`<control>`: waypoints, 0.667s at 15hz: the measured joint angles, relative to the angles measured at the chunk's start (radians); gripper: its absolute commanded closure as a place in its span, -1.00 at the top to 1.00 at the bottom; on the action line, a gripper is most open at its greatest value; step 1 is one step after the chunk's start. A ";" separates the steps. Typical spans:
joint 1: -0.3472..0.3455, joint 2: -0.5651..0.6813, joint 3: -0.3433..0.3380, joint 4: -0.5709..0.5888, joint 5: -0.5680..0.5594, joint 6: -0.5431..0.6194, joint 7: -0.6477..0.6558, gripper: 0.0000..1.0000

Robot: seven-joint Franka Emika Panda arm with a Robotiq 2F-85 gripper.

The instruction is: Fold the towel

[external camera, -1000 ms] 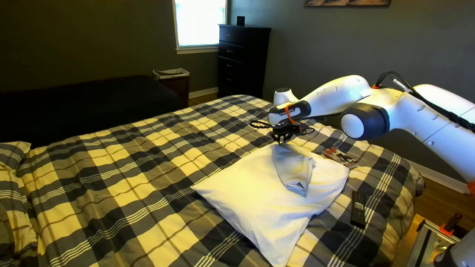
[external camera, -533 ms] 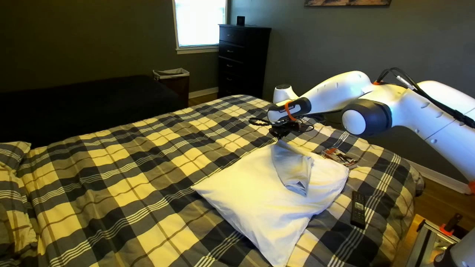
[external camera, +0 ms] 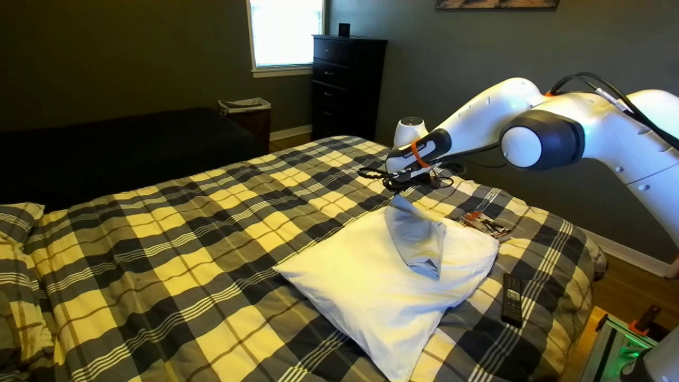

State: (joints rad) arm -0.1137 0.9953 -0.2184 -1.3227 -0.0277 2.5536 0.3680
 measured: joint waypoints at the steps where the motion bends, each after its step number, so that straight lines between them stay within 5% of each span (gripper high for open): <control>1: 0.005 -0.026 0.001 -0.044 0.000 0.024 -0.016 -0.99; 10: 0.049 -0.289 -0.005 -0.464 -0.002 0.219 -0.112 -0.99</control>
State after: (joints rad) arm -0.0643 0.7061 -0.2239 -1.7868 -0.0293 2.7726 0.2561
